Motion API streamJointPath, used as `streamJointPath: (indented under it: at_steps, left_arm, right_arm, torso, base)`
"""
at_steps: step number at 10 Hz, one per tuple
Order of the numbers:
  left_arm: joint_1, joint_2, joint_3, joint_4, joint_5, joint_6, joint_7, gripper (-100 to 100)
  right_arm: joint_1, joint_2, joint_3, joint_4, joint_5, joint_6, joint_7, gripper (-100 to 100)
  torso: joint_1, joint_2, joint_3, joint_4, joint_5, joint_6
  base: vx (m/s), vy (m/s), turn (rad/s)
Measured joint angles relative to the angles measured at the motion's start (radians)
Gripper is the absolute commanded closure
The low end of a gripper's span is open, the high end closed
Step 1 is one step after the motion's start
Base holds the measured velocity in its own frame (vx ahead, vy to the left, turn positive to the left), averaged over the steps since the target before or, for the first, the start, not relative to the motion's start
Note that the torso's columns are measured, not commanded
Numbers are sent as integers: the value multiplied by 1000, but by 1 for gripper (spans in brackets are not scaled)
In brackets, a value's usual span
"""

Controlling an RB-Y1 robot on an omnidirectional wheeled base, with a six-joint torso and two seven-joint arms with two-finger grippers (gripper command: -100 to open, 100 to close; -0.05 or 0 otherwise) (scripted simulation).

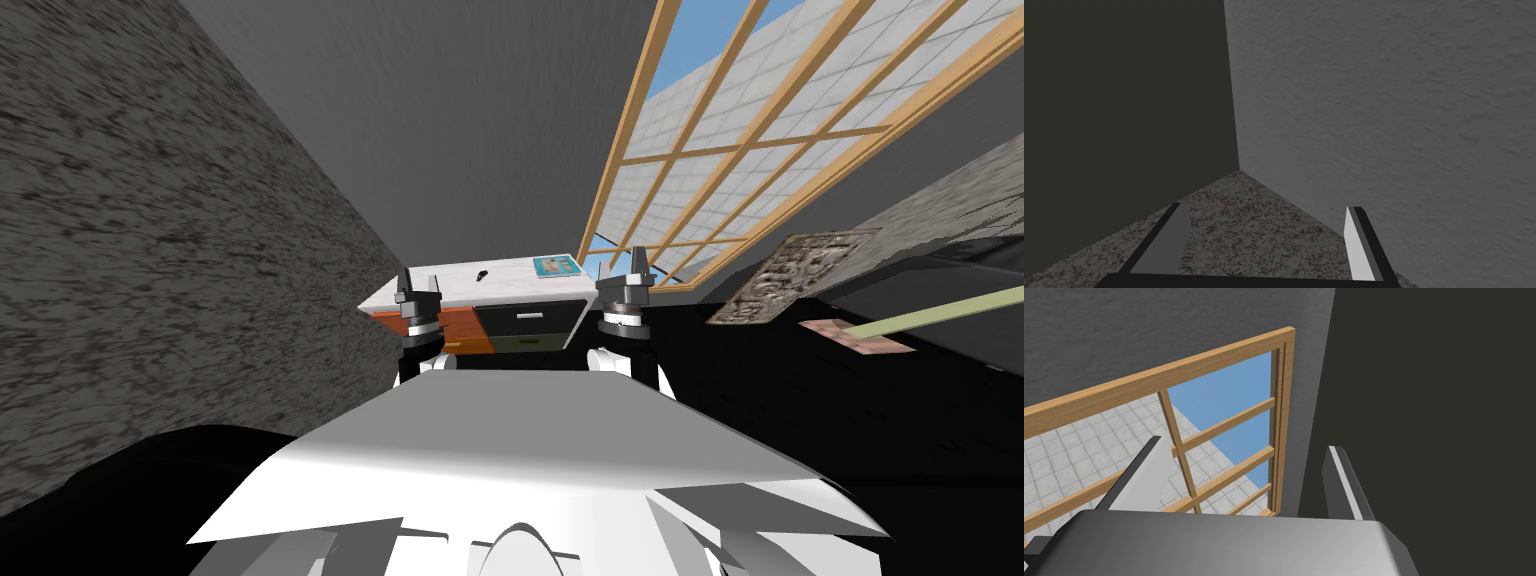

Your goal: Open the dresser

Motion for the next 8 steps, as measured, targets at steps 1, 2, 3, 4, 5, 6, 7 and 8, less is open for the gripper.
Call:
streamJointPath:
  at_steps: [1, 2, 3, 4, 5, 6, 7, 8]
  left_arm:
    - [0, 0, 0, 0, 0, 0, 0, 0]
    - [0, 0, 0, 0, 0, 0, 0, 0]
    - [0, 0, 0, 0, 0, 0, 0, 0]
    - [0, 0, 0, 0, 0, 0, 0, 0]
    - [0, 0, 0, 0, 0, 0, 0, 0]
    - [0, 0, 0, 0, 0, 0, 0, 0]
    - [0, 0, 0, 0, 0, 0, 0, 0]
    - [0, 0, 0, 0, 0, 0, 0, 0]
  right_arm:
    - [0, 0, 0, 0, 0, 0, 0, 0]
    - [0, 0, 0, 0, 0, 0, 0, 0]
    - [0, 0, 0, 0, 0, 0, 0, 0]
    - [0, 0, 0, 0, 0, 0, 0, 0]
    - [0, 0, 0, 0, 0, 0, 0, 0]
    - [0, 0, 0, 0, 0, 0, 0, 0]
    - [0, 0, 0, 0, 0, 0, 0, 0]
    - [0, 0, 0, 0, 0, 0, 0, 0]
  torso:
    - [0, 40, -82, 41, 0, 0]
    - [0, 104, -209, 105, 0, 0]
    - [0, 175, -351, 176, 0, 0]
    - [0, 248, -497, 248, 0, 0]
    - [0, 322, -644, 322, 0, 0]
    - [0, 396, -792, 396, 0, 0]
    - [0, 470, -939, 470, 0, 0]
    - [0, 544, -1087, 544, 0, 0]
  base:
    - [0, 0, 0]
    - [0, 0, 0]
    - [0, 0, 0]
    - [0, 0, 0]
    - [0, 0, 0]
    - [0, 0, 0]
    - [0, 0, 0]
    - [0, 0, 0]
